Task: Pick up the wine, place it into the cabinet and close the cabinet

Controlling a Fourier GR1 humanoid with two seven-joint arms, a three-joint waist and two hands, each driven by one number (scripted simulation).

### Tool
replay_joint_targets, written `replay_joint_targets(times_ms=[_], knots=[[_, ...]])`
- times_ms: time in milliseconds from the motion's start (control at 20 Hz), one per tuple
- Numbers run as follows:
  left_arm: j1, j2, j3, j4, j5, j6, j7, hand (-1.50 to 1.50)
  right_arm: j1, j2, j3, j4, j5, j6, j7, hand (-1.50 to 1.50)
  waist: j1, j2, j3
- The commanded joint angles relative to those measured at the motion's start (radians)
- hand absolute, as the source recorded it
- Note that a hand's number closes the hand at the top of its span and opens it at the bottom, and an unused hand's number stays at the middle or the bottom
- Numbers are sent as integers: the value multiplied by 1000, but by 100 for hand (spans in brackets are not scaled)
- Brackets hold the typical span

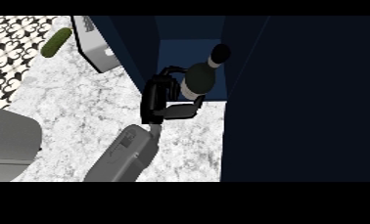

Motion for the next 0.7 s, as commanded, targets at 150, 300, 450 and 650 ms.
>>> replay_joint_targets(times_ms=[150,300,450,650], knots=[[-41,0,-23,166,95,-27,-106,150,-23,-5,-5,0,-11,-15,39,-150,-1,0,0],[-14,0,50,219,92,-101,-161,150,31,15,24,-66,13,-20,35,-150,1,0,0],[-47,0,-63,269,279,-82,-255,150,-48,-17,0,-4,-19,-11,61,-150,-10,3,-1],[-102,0,-13,310,297,-163,-212,150,-13,8,6,76,29,20,-62,-150,-2,1,0]])
